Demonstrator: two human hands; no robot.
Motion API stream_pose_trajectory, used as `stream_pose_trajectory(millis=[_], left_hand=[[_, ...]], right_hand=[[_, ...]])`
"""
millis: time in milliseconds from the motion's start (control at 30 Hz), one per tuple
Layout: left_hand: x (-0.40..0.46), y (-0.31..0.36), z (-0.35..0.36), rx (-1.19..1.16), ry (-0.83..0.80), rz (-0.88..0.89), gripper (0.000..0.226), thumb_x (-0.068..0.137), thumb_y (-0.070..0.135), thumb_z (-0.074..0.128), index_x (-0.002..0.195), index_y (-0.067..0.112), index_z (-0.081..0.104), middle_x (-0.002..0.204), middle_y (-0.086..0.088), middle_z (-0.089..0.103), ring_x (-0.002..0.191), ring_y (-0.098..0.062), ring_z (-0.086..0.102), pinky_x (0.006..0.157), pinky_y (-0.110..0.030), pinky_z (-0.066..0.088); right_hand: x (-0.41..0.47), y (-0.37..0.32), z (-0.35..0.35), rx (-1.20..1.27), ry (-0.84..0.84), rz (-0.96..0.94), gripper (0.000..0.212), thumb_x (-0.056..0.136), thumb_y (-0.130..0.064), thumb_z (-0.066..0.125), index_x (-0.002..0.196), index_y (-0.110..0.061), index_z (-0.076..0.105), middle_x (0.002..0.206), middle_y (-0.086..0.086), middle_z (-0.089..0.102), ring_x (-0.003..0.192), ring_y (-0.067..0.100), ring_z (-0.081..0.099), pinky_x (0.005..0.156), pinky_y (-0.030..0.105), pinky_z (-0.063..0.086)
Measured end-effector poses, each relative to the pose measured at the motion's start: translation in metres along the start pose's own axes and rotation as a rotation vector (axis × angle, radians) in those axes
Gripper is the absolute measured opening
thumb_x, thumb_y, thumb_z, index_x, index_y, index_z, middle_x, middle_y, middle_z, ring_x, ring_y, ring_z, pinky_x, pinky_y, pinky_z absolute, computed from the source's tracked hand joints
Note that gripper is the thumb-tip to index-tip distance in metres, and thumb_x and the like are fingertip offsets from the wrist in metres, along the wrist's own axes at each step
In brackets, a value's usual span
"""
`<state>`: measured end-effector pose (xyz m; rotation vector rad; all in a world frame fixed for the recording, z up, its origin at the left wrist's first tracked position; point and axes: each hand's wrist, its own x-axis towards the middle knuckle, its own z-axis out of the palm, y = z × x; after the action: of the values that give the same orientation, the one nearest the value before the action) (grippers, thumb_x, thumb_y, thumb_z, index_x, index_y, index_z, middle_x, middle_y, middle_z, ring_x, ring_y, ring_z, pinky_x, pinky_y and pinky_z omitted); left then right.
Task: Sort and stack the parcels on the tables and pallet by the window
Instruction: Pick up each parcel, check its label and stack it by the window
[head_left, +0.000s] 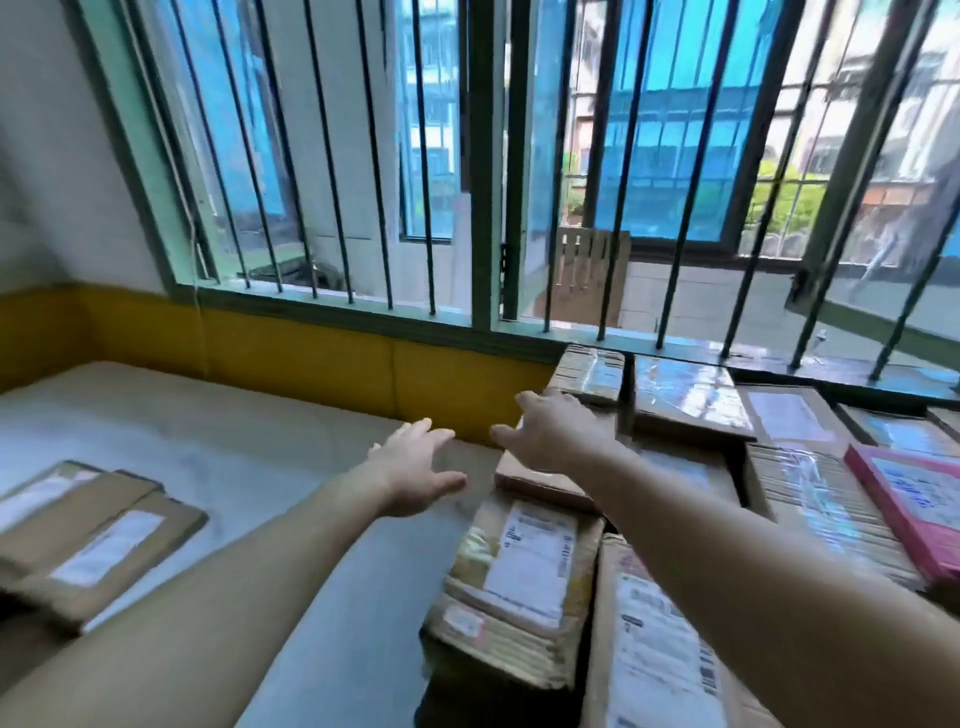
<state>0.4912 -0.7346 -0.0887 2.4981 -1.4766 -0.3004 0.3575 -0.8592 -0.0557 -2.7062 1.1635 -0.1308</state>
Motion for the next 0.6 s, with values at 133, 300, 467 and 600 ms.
stream_pose_trajectory(millis=[133,300,467,600], left_hand=[[-0.063,-0.103,-0.035,-0.138,0.054,-0.15,0.072,0.09,0.046,0.059,0.151,0.026,0.025,0.161,-0.004,0.013,0.147,-0.023,0.016,0.119,-0.043,0.018],[-0.149,-0.228,-0.057,-0.143,0.091,-0.288,0.073,0.091,0.05,0.055,0.152,0.027,0.021,0.161,-0.001,0.011,0.147,-0.023,0.016,0.118,-0.039,0.018],[-0.208,-0.329,-0.07,-0.147,0.075,-0.473,0.078,0.089,0.056,0.054,0.153,0.028,0.017,0.162,-0.001,0.006,0.147,-0.024,0.012,0.119,-0.037,0.015],[-0.237,-0.392,-0.071,-0.173,0.092,-0.576,0.08,0.089,0.057,0.053,0.153,0.026,0.018,0.161,-0.002,0.008,0.148,-0.022,0.009,0.12,-0.037,0.014]], right_hand=[[-0.006,-0.123,0.018,0.094,-0.009,-0.164,0.063,0.096,-0.058,0.049,0.145,-0.019,0.041,0.145,0.011,0.044,0.129,0.031,0.046,0.104,0.046,0.045],[-0.017,-0.271,0.059,0.163,-0.073,-0.289,0.069,0.092,-0.061,0.053,0.147,-0.021,0.039,0.145,0.009,0.045,0.12,0.03,0.054,0.09,0.038,0.053],[-0.028,-0.38,0.099,0.188,-0.183,-0.402,0.061,0.096,-0.054,0.052,0.144,-0.017,0.043,0.139,0.01,0.052,0.113,0.027,0.057,0.077,0.027,0.043],[-0.022,-0.446,0.136,0.193,-0.242,-0.439,0.061,0.094,-0.059,0.052,0.142,-0.021,0.044,0.132,0.008,0.055,0.101,0.023,0.058,0.082,0.034,0.056]])
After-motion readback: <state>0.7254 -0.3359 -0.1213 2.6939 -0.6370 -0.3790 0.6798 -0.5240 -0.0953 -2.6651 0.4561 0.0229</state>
